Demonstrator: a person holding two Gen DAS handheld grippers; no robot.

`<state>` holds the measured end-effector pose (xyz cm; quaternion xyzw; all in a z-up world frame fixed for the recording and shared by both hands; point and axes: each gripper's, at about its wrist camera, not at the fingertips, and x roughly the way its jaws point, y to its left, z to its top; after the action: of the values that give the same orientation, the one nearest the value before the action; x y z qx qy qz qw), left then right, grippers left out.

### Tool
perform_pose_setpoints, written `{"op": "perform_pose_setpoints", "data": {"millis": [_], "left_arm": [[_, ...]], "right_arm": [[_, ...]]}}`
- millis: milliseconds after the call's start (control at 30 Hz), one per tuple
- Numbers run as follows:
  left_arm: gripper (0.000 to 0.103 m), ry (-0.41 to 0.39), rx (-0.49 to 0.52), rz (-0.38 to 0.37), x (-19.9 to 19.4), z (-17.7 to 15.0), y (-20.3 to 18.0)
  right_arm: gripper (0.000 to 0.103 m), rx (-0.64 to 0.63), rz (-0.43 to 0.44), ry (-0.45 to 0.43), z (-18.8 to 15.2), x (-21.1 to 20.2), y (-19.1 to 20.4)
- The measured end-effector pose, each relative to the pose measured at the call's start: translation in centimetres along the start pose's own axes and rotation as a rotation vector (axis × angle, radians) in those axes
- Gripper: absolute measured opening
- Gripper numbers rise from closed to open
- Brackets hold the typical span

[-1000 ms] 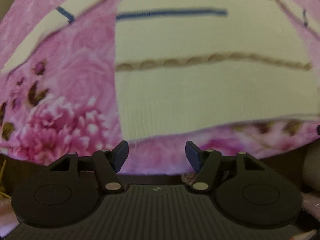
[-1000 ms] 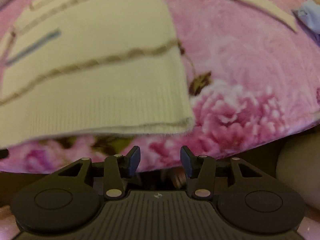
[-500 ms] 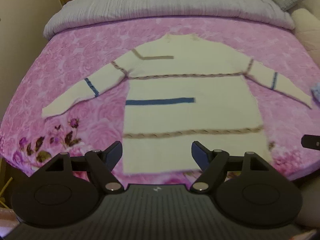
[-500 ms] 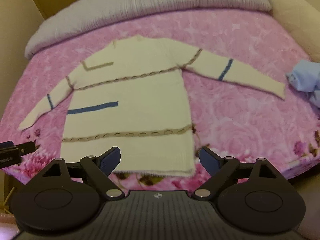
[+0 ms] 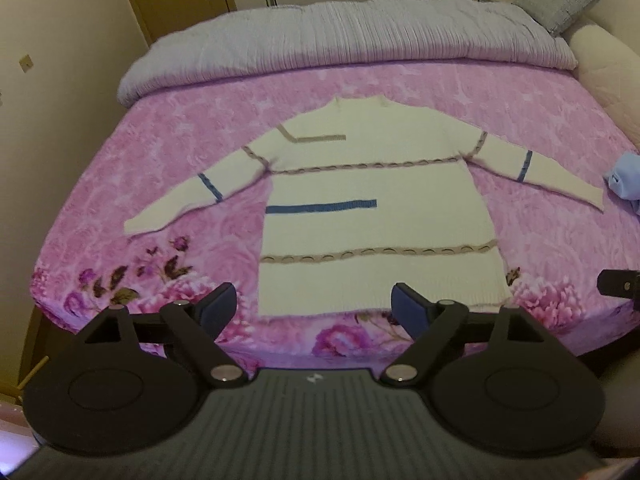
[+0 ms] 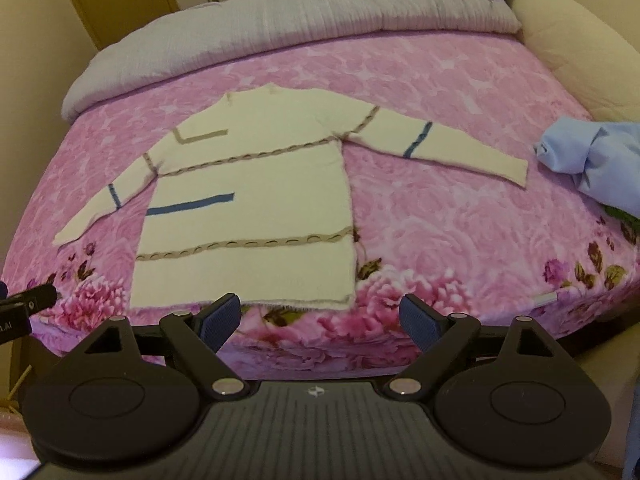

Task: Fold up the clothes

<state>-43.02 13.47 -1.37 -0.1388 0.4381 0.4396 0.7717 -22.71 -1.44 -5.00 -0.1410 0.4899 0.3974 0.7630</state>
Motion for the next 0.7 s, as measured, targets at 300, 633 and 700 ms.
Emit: {"op": "perform_pose_setpoints", "data": {"millis": [300,633,700], "left_arm": [[0.086,-0.009,-0.016,0.016,-1.7,-1.4,0.2],[0.087,0.012,-0.023,0.025,-2.2,-2.9,0.4],[0.088,0.014,-0.023,0.026,-2.4,-3.1,0.3]], "right_arm": [[0.089,-0.047,-0.017,0.018,-0.8,-1.0,1.6],[0.089,-0.072,-0.036,0.035,-1.5,-1.5,2.0],[0.089,-0.074,-0.035,0.034,-1.5,-1.6,2.0]]}}
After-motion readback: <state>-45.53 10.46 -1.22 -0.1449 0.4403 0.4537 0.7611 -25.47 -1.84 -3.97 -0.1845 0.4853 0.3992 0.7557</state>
